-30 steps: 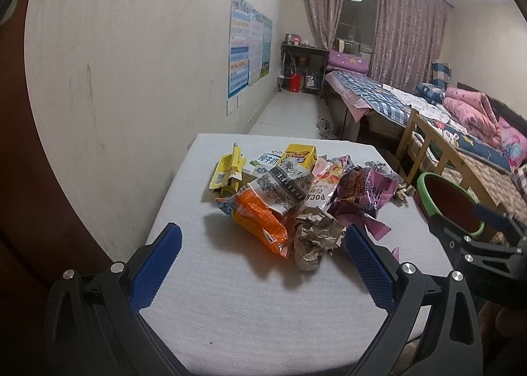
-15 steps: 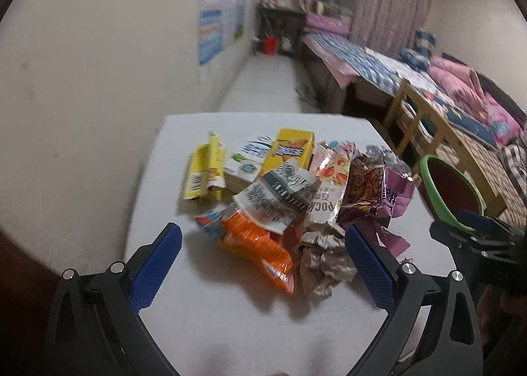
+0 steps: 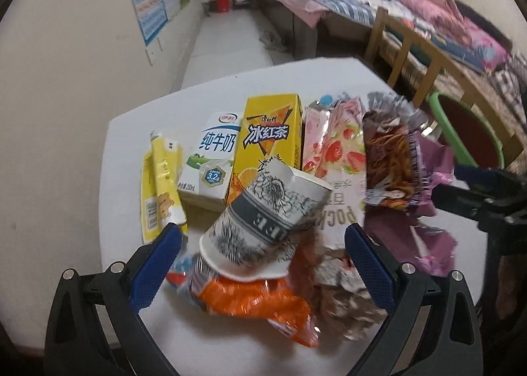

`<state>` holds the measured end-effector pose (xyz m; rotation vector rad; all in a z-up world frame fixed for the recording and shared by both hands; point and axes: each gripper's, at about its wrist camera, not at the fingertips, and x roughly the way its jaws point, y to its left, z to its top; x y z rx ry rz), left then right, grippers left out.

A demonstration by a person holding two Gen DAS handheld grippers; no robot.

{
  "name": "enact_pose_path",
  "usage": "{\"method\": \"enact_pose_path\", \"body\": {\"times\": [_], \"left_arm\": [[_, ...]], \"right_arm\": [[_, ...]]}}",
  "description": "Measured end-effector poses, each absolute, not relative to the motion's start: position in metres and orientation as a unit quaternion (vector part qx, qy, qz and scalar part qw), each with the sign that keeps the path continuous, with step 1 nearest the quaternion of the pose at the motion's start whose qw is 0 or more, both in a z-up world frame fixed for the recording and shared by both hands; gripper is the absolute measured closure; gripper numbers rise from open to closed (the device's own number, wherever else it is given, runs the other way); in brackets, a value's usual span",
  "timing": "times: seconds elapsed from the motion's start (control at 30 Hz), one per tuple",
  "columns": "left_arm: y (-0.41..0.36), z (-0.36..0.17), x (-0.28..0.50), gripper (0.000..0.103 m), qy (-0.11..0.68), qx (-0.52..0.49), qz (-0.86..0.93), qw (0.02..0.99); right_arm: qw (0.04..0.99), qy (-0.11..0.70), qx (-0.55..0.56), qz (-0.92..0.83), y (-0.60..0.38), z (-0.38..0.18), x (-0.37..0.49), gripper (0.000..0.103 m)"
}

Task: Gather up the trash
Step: 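Grasp the patterned paper cup with the left gripper while the right grasps the pink wrapper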

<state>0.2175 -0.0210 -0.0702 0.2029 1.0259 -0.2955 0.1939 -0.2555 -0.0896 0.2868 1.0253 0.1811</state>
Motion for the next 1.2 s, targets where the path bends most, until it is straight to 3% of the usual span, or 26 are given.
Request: {"method": "enact_pose_path", "body": {"times": [0.1,0.23,0.33,0.4,0.63,1.2], "left_arm": [[-0.027,-0.076,0.226,0.01,0.497,0.115,-0.159,0.845],[-0.03,-0.087,0.234,0.047,0.516,0.13,-0.177,0.828],[-0.026,-0.085,0.234,0.055,0.513,0.126,-0.18,0.83],[-0.023,-0.081,0.232,0.057,0.507,0.123,-0.177,0.835],[-0.01,-0.06,0.221,0.059,0.478,0.085,-0.166,0.858],[-0.003,0.018,0.177,0.059,0.405,-0.001,-0.114,0.907]], "right_arm": [[0.849,0.501,0.14,0.096,-0.253,-0.096,0.204,0.01],[0.84,0.515,0.132,0.107,-0.245,-0.102,0.214,0.043],[0.841,0.514,0.129,0.11,-0.241,-0.1,0.212,0.057],[0.844,0.51,0.129,0.108,-0.244,-0.097,0.209,0.079],[0.855,0.493,0.12,0.104,-0.249,-0.081,0.202,0.085],[0.909,0.394,0.084,0.11,-0.263,0.0,0.163,0.085]]}}
